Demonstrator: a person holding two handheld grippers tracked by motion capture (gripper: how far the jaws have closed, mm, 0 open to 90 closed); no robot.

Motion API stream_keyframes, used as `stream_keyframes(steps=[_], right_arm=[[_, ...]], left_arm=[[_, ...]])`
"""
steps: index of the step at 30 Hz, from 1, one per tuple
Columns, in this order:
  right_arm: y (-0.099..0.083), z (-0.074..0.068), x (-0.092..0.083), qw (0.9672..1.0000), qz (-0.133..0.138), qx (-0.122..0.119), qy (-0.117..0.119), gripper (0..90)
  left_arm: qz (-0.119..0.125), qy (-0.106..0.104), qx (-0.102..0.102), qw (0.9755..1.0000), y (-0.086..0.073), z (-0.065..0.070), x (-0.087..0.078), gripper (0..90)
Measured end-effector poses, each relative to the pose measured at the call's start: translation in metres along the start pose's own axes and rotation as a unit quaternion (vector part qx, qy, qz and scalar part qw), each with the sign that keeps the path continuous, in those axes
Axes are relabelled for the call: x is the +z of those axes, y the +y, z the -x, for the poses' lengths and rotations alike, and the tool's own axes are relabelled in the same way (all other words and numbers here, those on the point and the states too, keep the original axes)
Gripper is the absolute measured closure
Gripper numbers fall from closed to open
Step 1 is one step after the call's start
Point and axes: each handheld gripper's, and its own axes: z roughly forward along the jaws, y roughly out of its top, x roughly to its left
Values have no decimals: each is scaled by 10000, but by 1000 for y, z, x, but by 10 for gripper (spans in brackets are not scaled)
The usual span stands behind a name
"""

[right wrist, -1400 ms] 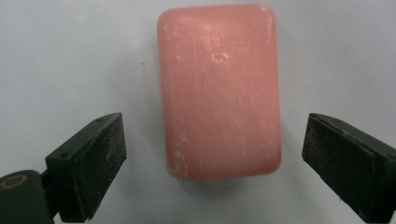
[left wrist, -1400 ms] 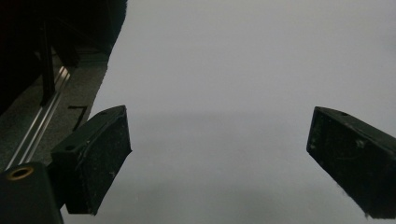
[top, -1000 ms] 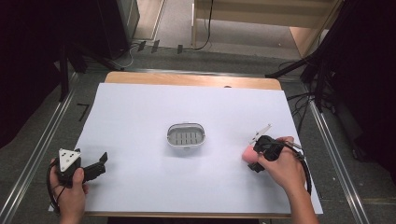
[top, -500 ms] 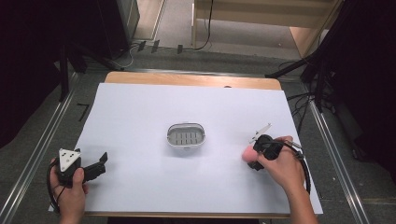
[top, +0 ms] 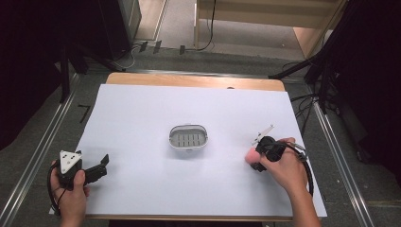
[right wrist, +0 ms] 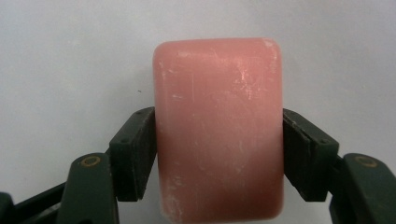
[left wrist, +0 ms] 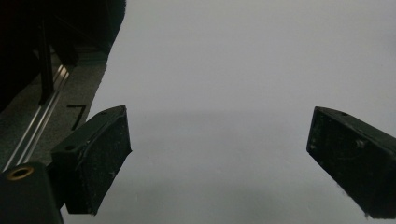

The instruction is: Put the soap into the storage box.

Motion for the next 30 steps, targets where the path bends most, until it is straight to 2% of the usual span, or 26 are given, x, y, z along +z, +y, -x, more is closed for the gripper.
stream_keyframes(steps=[17,30], right_arm=[[-1,1,0,10000,13,31,79,383],[0,1,0,10000,22,-72,9,384]], left_arm=[[-4,-2,9,10000,0,0,0,68],[-8,-4,1,10000,0,0,0,68]])
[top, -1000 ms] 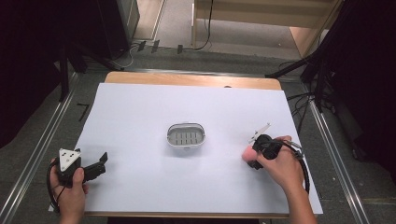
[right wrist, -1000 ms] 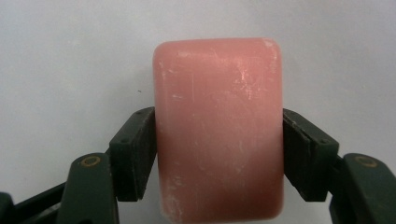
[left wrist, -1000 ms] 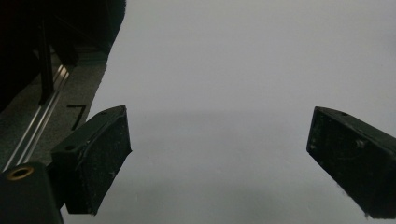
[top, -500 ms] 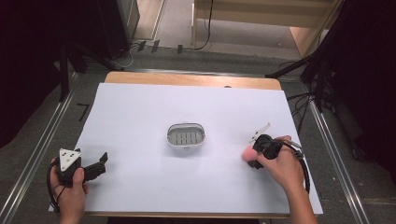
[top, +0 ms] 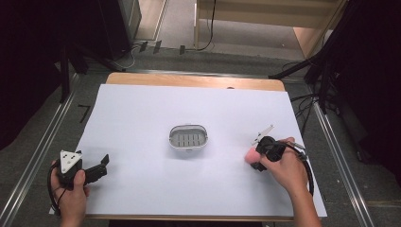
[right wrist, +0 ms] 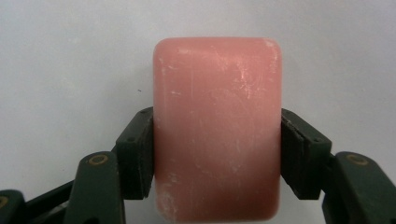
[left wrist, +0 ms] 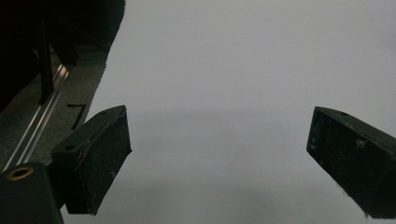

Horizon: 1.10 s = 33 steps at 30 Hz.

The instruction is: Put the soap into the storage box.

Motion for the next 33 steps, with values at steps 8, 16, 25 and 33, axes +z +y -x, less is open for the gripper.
stream_keyframes(steps=[8,16,25,33], right_arm=[[3,-1,-6,10000,37,-52,-4,384],[10,-5,-12,9999,42,-156,-21,384],[18,-9,-13,9995,64,-295,6,384],[25,-13,-14,9990,85,-431,56,384]], left_arm=[[3,-2,0,10000,0,0,0,69],[-8,-8,-3,10000,0,0,0,68],[-8,-12,-11,10000,0,-1,0,68],[-8,-14,-8,10000,0,-1,0,68]])
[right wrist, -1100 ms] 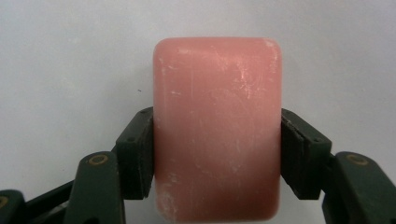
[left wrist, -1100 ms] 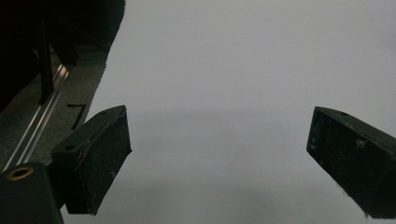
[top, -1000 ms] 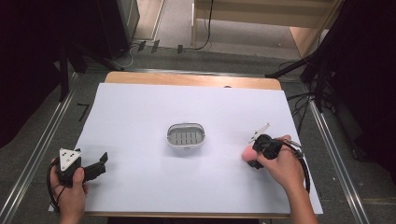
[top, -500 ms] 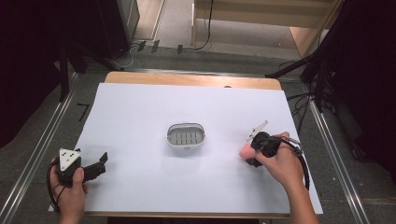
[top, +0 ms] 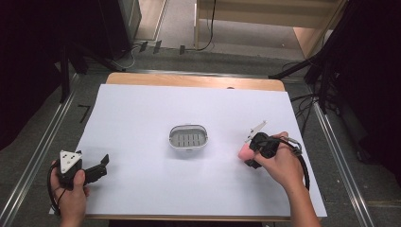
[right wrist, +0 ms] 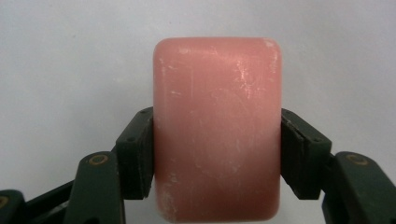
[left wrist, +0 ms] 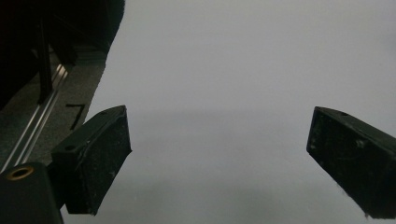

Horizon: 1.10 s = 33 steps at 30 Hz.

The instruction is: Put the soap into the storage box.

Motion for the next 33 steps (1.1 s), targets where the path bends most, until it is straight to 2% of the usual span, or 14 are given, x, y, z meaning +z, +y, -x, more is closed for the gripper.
stream_keyframes(steps=[10,26,33], right_arm=[[14,-7,0,9999,52,-99,40,385],[48,-20,0,9988,141,-448,157,384],[67,-27,-1,9973,157,-693,210,384]], left_arm=[[-5,-9,-2,10000,0,0,0,68],[-8,-5,-10,10000,0,0,0,68],[-12,-14,-12,10000,0,0,0,68]])
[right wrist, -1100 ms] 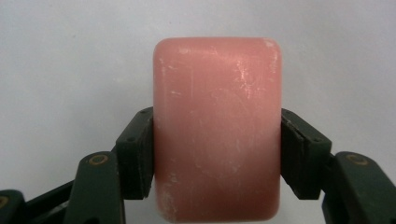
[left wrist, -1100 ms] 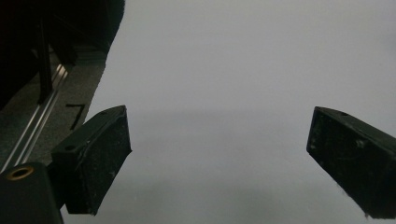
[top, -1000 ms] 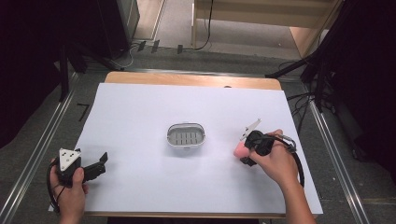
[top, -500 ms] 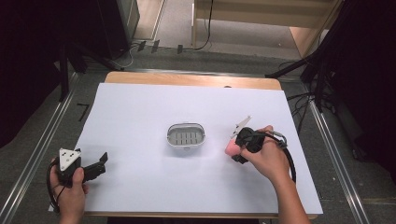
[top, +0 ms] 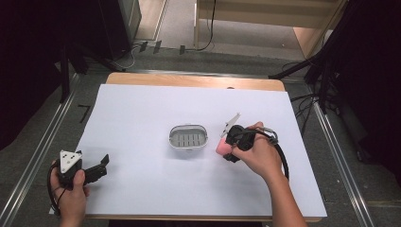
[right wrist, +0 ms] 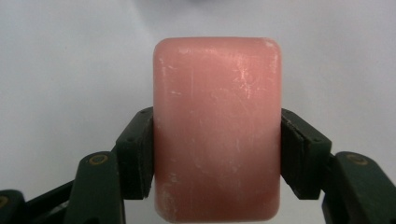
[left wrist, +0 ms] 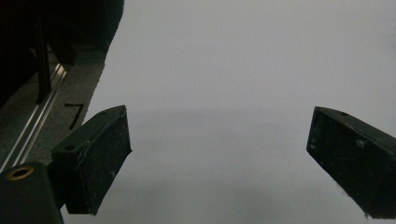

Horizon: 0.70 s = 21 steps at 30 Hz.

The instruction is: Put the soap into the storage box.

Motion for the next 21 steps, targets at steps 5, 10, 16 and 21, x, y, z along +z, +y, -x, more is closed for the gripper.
stream_keyframes(steps=[5,10,16,21], right_arm=[[11,-2,-1,9999,34,-108,31,384],[26,-6,-1,9996,41,-276,54,384],[39,-9,-2,9992,22,-400,49,384],[46,-10,-2,9989,21,-457,61,384]], left_arm=[[-5,-5,0,10000,0,0,0,68],[-2,-8,-4,10000,0,0,0,68],[-7,-13,1,10000,0,0,0,68],[-19,-18,3,10000,0,0,0,68]])
